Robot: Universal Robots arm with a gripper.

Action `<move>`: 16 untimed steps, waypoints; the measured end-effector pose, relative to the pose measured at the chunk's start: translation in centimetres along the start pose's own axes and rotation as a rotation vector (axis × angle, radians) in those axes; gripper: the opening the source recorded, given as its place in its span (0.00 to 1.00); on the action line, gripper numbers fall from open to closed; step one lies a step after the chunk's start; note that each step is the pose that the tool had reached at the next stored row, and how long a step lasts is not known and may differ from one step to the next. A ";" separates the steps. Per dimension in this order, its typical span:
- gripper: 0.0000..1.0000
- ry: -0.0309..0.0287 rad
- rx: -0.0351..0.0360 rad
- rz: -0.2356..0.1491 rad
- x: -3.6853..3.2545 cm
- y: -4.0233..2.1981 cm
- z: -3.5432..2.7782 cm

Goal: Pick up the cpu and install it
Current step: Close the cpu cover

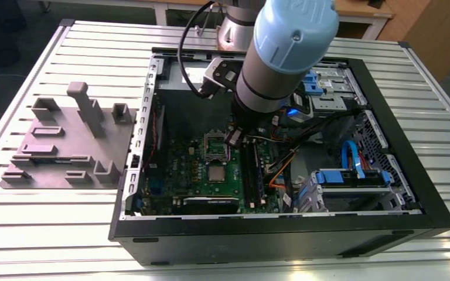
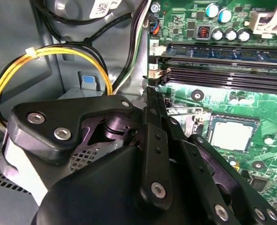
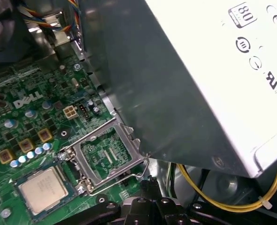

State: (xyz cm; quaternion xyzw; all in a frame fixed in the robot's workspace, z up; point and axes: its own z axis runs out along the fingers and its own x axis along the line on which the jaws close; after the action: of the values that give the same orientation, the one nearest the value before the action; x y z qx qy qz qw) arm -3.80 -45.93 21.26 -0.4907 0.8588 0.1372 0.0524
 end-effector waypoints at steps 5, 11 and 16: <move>0.11 0.0002 -0.0001 0.000 0.00 0.01 0.00; 0.11 0.0002 0.0000 0.000 0.00 0.01 0.01; 0.11 -0.0092 -0.0057 0.000 -0.09 0.04 0.33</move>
State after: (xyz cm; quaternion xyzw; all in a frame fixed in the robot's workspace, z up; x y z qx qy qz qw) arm -3.80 -45.73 20.97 -0.4904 0.8581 0.1419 0.0550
